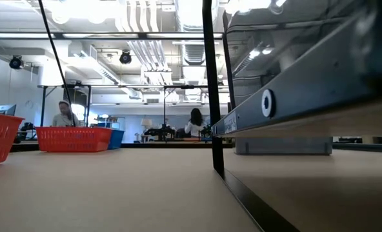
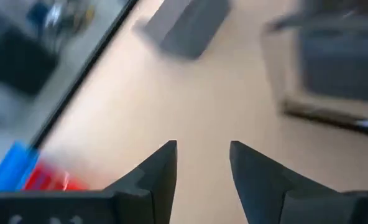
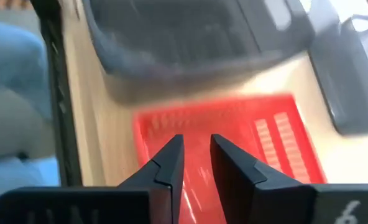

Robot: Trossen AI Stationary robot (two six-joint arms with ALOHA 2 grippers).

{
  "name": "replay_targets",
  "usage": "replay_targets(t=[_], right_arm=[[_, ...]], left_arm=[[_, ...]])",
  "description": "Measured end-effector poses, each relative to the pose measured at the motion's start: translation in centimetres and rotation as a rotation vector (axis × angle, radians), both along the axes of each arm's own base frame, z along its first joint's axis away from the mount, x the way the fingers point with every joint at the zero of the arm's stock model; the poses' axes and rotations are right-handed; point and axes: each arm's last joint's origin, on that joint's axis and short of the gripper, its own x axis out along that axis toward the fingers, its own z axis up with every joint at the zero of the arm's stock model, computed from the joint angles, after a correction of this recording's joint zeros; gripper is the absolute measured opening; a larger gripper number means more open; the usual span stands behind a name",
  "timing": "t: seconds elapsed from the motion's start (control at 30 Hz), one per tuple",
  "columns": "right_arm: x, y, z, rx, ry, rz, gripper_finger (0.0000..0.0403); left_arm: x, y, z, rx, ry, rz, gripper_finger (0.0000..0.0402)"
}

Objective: Stack baskets on shelf by color
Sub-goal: Stack the bottom red bin on top of the red bin on the shelf

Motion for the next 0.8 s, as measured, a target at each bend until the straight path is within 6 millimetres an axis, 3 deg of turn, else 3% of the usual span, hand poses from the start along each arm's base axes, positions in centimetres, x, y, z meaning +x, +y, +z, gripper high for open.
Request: replay_targets(t=[0.17,0.3,0.5,0.67,0.8], right_arm=[[0.9,1.4,0.6,0.037,-0.137,0.110,0.0069],[1.5,2.6,0.9,0.051,-0.199,0.235,0.0072],[1.8,3.5,0.8,0.035,-0.208,0.342,0.0067],[0.6,4.0,0.7,0.032,-0.205,0.376,0.0058],[-0.5,4.5,0.8,0.015,-0.239,0.398,0.0052]], left_arm=[[-2.8,4.4,-1.2,-0.210,0.106,0.181,0.0107],[-5.5,5.9,-3.4,-0.418,0.202,0.271,0.0099],[-7.9,5.9,-5.6,-0.723,0.134,0.274,0.0139],[-7.7,5.3,-7.4,-0.936,-0.004,0.202,0.0206],[-7.8,5.3,-9.6,-0.980,-0.019,0.308,0.0230]])
